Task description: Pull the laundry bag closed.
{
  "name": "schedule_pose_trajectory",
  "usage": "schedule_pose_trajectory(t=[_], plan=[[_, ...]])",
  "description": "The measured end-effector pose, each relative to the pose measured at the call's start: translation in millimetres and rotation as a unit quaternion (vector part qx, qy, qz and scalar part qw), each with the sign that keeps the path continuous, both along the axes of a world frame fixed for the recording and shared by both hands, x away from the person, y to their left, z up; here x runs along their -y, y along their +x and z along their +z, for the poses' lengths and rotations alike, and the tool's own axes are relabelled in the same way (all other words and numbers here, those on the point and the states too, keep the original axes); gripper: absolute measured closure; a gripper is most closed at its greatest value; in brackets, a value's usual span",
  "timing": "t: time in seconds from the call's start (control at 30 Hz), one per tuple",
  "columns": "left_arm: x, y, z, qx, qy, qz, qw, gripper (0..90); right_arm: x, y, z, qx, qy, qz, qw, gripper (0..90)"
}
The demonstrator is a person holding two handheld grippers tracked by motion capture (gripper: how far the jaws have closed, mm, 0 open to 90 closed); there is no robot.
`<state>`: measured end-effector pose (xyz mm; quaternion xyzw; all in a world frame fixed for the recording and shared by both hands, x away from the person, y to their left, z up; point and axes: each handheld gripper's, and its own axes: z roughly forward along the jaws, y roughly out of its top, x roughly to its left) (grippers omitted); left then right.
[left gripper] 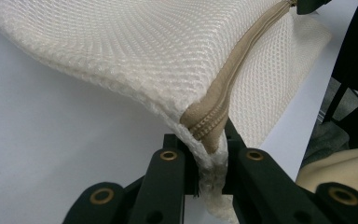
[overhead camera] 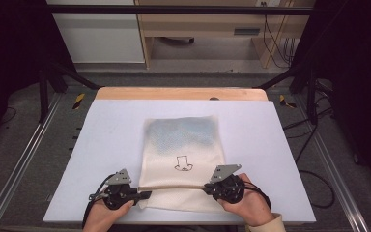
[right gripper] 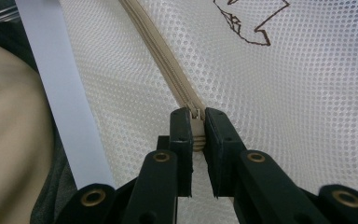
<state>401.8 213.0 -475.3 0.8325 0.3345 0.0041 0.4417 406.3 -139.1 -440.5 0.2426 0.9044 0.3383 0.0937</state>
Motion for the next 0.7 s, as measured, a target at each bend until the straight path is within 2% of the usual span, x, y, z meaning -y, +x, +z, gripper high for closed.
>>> schedule_pose_trajectory(t=[0.2,0.7], plan=[[0.5,0.0,0.3,0.002,0.003,-0.001,1.0000,83.8,2.7,-2.3,-1.0,0.000,0.008,-0.003,1.0000,82.0],[-0.4,0.2,1.0,0.001,0.001,0.001,1.0000,83.8,10.5,-4.1,-3.3,0.001,0.005,-0.014,0.9999,82.0]])
